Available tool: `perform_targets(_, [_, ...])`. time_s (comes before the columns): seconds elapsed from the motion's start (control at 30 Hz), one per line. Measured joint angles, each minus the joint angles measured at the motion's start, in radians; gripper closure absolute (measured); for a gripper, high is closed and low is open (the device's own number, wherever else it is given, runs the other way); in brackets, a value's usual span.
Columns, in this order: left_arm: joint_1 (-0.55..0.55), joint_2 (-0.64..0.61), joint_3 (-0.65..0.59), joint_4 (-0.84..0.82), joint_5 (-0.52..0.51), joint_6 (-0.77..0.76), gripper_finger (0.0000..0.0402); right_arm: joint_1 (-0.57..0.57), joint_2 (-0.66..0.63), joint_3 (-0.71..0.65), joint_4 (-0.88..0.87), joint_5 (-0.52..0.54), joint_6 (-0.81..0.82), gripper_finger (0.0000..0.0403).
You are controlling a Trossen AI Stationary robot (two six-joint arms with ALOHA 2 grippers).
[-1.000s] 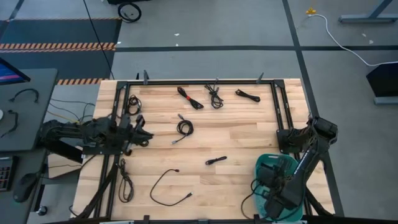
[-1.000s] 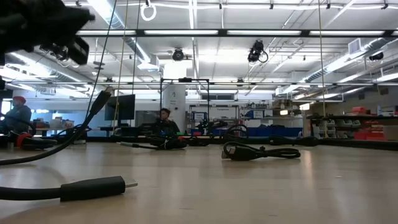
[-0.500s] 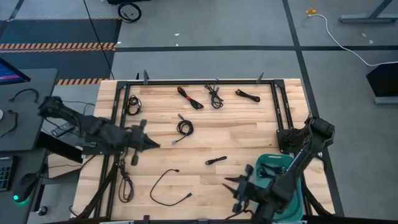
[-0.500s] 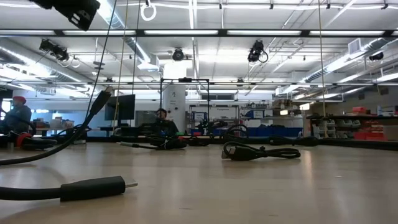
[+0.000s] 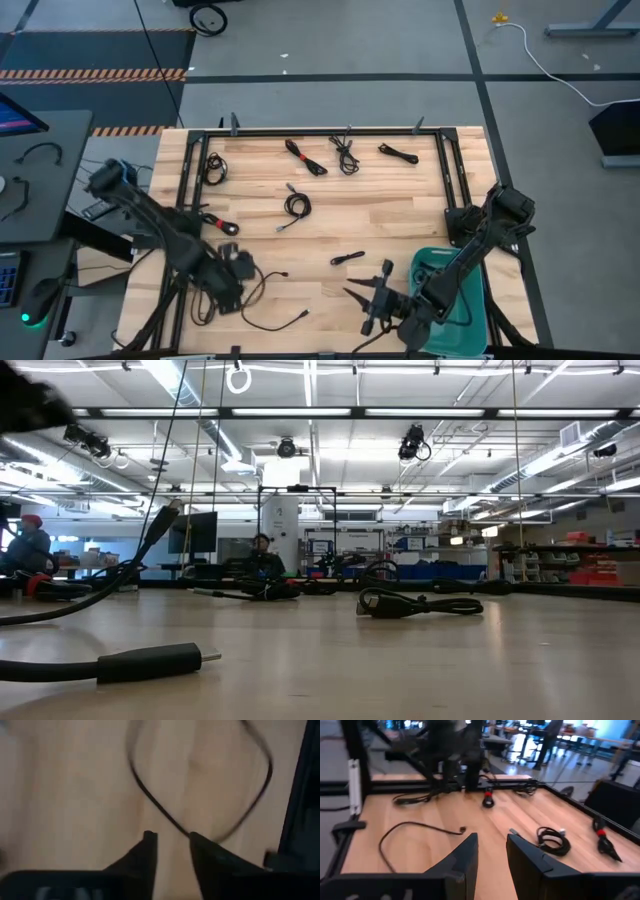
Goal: Pick and place USB-C Cables
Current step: Put the black charger cable into the blue bin
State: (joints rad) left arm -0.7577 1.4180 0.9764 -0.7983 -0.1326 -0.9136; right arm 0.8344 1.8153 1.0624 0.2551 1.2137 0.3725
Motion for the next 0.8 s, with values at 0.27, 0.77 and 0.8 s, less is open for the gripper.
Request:
perform_targets(0.27, [-0.175, 0.223, 0.0, 0.098, 0.177, -0.166, 0.0135, 0.001, 0.0, -0.043, 0.066, -0.038, 0.02, 0.0296])
perform_targets(0.77, [-0.318, 0.395, 0.003, 0.222, -0.327, -0.417, 0.0122, 0.005, 0.0, -0.043, 0.07, -0.102, 0.019, 0.0296])
perform_targets(0.8, [-0.315, 0.402, 0.003, 0.229, -0.349, -0.403, 0.0122, 0.005, 0.0, -0.043, 0.07, -0.106, 0.019, 0.0296])
